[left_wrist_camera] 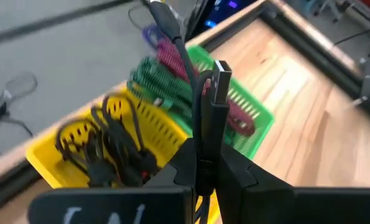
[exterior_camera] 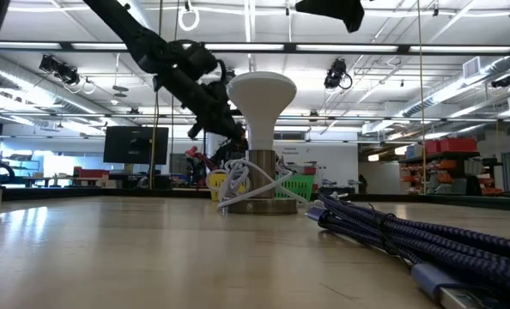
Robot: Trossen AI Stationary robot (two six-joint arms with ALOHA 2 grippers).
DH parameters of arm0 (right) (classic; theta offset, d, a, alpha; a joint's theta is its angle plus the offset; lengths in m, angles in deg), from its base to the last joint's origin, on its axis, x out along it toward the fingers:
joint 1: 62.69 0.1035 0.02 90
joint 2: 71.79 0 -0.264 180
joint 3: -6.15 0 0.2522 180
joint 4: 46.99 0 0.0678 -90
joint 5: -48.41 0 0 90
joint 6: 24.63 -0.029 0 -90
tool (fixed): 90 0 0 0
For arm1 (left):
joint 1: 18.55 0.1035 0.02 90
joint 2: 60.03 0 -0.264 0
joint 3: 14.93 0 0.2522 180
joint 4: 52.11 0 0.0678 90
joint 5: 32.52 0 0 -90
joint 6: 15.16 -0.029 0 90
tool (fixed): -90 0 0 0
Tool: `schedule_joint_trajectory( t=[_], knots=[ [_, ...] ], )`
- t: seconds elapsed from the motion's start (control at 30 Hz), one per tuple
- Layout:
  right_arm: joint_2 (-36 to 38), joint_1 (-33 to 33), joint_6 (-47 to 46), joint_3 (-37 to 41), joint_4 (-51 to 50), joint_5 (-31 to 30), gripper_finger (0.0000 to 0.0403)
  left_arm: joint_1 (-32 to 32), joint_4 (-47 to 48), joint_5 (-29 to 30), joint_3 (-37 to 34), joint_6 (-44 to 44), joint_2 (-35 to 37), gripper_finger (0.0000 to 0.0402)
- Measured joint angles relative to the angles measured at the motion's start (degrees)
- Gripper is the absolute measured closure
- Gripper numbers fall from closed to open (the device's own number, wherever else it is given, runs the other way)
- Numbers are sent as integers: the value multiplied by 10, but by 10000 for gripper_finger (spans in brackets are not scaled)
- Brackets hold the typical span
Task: Pick & Place USB Port
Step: Put the black charger cable into the yellow bin
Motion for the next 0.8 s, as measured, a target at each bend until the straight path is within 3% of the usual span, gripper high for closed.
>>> schedule_joint_trajectory(
  t=[0.8],
  knots=[
    [0, 3, 0, 0, 5, -1, 158, -4, 36, 24, 0, 38, -59, 370]
  ],
)
